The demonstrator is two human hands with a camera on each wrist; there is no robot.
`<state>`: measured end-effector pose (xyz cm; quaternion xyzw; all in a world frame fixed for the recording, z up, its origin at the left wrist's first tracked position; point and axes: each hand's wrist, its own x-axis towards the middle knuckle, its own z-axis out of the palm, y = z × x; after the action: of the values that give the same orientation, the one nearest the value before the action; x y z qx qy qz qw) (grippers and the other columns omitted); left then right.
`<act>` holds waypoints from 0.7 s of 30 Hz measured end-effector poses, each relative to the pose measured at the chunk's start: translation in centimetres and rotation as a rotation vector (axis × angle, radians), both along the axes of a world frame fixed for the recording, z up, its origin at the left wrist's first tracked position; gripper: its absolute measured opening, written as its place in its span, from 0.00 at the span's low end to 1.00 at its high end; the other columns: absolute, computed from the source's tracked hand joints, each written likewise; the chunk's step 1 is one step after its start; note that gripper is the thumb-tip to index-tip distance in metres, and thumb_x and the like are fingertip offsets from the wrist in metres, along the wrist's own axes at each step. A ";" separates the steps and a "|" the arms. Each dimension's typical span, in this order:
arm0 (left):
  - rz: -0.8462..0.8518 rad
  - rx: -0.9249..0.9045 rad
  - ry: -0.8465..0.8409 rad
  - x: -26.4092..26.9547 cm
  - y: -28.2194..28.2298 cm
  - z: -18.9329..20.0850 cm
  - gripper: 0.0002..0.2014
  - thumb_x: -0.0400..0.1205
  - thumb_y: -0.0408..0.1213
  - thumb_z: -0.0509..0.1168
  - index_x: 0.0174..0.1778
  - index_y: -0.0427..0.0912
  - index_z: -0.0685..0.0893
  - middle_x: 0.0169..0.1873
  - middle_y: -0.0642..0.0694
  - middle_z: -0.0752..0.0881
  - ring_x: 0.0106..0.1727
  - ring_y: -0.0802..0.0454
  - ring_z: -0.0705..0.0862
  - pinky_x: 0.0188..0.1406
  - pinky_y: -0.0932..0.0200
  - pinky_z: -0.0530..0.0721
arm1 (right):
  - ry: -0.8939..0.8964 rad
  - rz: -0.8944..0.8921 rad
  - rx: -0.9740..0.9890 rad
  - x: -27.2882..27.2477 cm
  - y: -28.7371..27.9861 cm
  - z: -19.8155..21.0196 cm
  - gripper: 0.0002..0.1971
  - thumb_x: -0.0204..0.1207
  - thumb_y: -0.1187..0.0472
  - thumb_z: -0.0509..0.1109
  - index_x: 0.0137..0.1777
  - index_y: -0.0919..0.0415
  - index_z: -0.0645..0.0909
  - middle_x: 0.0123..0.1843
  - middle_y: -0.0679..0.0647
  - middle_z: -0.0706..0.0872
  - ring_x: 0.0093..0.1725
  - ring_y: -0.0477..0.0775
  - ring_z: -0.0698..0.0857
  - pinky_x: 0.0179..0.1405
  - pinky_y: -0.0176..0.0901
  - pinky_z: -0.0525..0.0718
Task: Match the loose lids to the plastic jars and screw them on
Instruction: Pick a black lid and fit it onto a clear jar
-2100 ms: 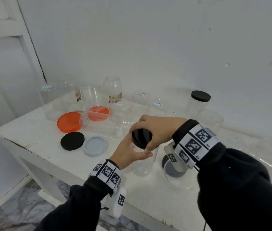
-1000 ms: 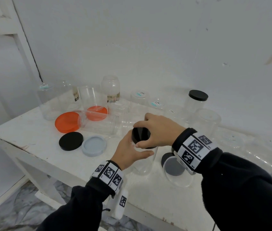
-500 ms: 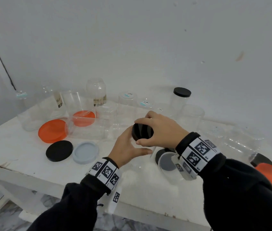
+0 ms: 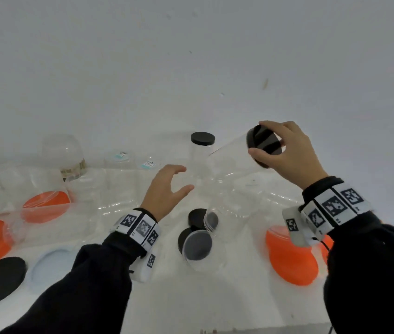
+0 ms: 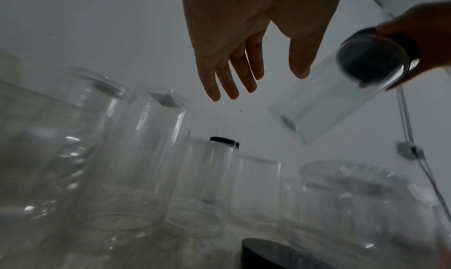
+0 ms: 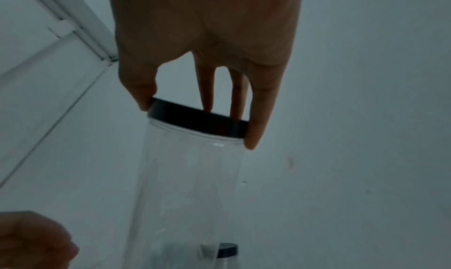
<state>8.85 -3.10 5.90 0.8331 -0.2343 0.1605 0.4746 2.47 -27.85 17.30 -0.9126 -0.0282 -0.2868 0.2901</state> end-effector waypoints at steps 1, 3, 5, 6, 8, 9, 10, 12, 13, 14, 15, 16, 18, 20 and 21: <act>0.007 0.043 -0.010 0.9 -0.6 -0.2 0.21 0.76 0.39 0.71 0.64 0.41 0.78 0.61 0.49 0.79 0.63 0.56 0.75 0.62 0.69 0.66 | -0.023 -0.034 0.011 0.4 -1.1 0.0 0.30 0.68 0.49 0.77 0.70 0.48 0.75 0.62 0.51 0.75 0.58 0.51 0.77 0.59 0.41 0.75; 0.010 0.125 -0.015 2.6 -1.8 -0.9 0.22 0.77 0.39 0.71 0.65 0.40 0.77 0.63 0.48 0.78 0.67 0.53 0.74 0.63 0.71 0.63 | -0.038 -0.082 0.009 1.3 -3.1 -0.2 0.31 0.68 0.50 0.76 0.72 0.50 0.73 0.66 0.53 0.73 0.62 0.52 0.76 0.57 0.40 0.73; 0.010 0.203 -0.021 4.1 -2.8 -1.4 0.23 0.77 0.40 0.71 0.67 0.40 0.75 0.66 0.46 0.76 0.70 0.51 0.72 0.64 0.71 0.60 | -0.025 -0.108 -0.008 2.6 -4.9 -0.5 0.32 0.69 0.51 0.76 0.72 0.51 0.72 0.68 0.54 0.71 0.64 0.54 0.74 0.56 0.41 0.72; 0.013 0.238 -0.025 4.8 -3.2 -1.5 0.24 0.77 0.40 0.71 0.68 0.39 0.75 0.67 0.46 0.76 0.71 0.51 0.71 0.66 0.70 0.60 | -0.018 -0.114 -0.015 3.3 -5.8 -0.6 0.32 0.69 0.51 0.76 0.73 0.51 0.72 0.69 0.54 0.71 0.65 0.55 0.74 0.56 0.42 0.73; 0.030 0.299 -0.045 6.4 -3.7 -1.6 0.25 0.77 0.40 0.71 0.69 0.39 0.74 0.69 0.44 0.75 0.72 0.50 0.69 0.69 0.66 0.61 | -0.004 -0.118 -0.030 5.1 -7.4 -0.8 0.32 0.69 0.50 0.76 0.73 0.51 0.71 0.69 0.54 0.70 0.66 0.56 0.73 0.57 0.43 0.74; 0.045 0.328 -0.059 7.2 -3.9 -1.6 0.26 0.77 0.41 0.71 0.69 0.39 0.74 0.69 0.44 0.74 0.72 0.49 0.69 0.70 0.64 0.61 | 0.008 -0.119 -0.037 6.1 -8.1 -1.0 0.32 0.69 0.50 0.76 0.73 0.51 0.71 0.69 0.54 0.70 0.66 0.56 0.73 0.57 0.44 0.74; 0.065 0.357 -0.073 7.9 -4.0 -1.7 0.26 0.77 0.41 0.71 0.70 0.39 0.74 0.70 0.44 0.74 0.73 0.49 0.68 0.72 0.61 0.62 | 0.022 -0.119 -0.045 7.1 -8.7 -1.2 0.32 0.69 0.49 0.76 0.73 0.50 0.71 0.69 0.54 0.70 0.66 0.57 0.73 0.56 0.45 0.75; 0.105 0.432 -0.081 9.4 -4.4 -1.8 0.27 0.77 0.44 0.70 0.71 0.40 0.74 0.73 0.44 0.72 0.75 0.48 0.66 0.75 0.55 0.63 | 0.060 -0.116 -0.067 9.2 -9.9 -1.6 0.32 0.69 0.49 0.76 0.73 0.50 0.71 0.69 0.54 0.69 0.65 0.58 0.73 0.56 0.47 0.76; 0.125 0.493 -0.068 10.0 -4.5 -1.9 0.28 0.78 0.46 0.69 0.72 0.41 0.72 0.75 0.45 0.69 0.77 0.48 0.64 0.76 0.51 0.62 | 0.089 -0.111 -0.080 10.3 -10.3 -1.9 0.32 0.69 0.49 0.76 0.73 0.50 0.71 0.69 0.54 0.69 0.66 0.58 0.73 0.57 0.48 0.76; 0.144 0.570 -0.044 10.4 -4.7 -2.1 0.29 0.78 0.48 0.67 0.74 0.43 0.70 0.77 0.46 0.66 0.78 0.49 0.61 0.77 0.47 0.59 | 0.124 -0.103 -0.092 11.3 -10.8 -2.2 0.32 0.69 0.49 0.76 0.73 0.50 0.71 0.69 0.54 0.69 0.66 0.59 0.72 0.57 0.49 0.76; 0.162 0.647 -0.012 10.8 -4.8 -2.3 0.30 0.79 0.50 0.65 0.76 0.44 0.67 0.79 0.48 0.62 0.80 0.50 0.57 0.78 0.45 0.57 | 0.162 -0.091 -0.103 12.3 -11.1 -2.4 0.32 0.69 0.49 0.76 0.73 0.50 0.71 0.69 0.53 0.69 0.66 0.59 0.72 0.57 0.50 0.76; 0.179 0.709 0.020 11.0 -5.0 -2.5 0.31 0.80 0.52 0.63 0.78 0.46 0.64 0.80 0.49 0.59 0.81 0.51 0.54 0.78 0.43 0.54 | 0.201 -0.077 -0.115 13.3 -11.5 -2.7 0.32 0.69 0.49 0.76 0.73 0.49 0.71 0.69 0.53 0.69 0.66 0.59 0.72 0.58 0.51 0.77; 0.216 0.782 0.070 11.3 -5.3 -3.0 0.32 0.81 0.54 0.61 0.79 0.47 0.60 0.81 0.50 0.54 0.82 0.52 0.50 0.79 0.43 0.50 | 0.278 -0.044 -0.149 15.1 -12.0 -3.2 0.32 0.68 0.48 0.76 0.72 0.48 0.71 0.70 0.52 0.69 0.65 0.59 0.73 0.60 0.54 0.78; 0.244 0.811 0.082 11.3 -5.4 -3.1 0.33 0.82 0.54 0.59 0.80 0.48 0.58 0.81 0.52 0.53 0.82 0.53 0.50 0.79 0.44 0.48 | 0.341 -0.015 -0.181 16.5 -12.2 -3.7 0.32 0.68 0.48 0.76 0.72 0.48 0.71 0.70 0.51 0.69 0.65 0.58 0.74 0.61 0.56 0.79; 0.255 0.819 0.082 11.3 -5.5 -3.1 0.33 0.82 0.54 0.59 0.80 0.49 0.57 0.81 0.53 0.54 0.82 0.54 0.50 0.79 0.45 0.48 | 0.363 -0.001 -0.196 17.1 -12.4 -4.0 0.32 0.68 0.47 0.76 0.72 0.48 0.71 0.70 0.51 0.69 0.65 0.58 0.75 0.61 0.56 0.78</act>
<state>20.17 -8.62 2.78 0.9807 -0.1547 0.0783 0.0899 19.60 -40.22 13.33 -0.9732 -0.0029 -0.1134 0.2000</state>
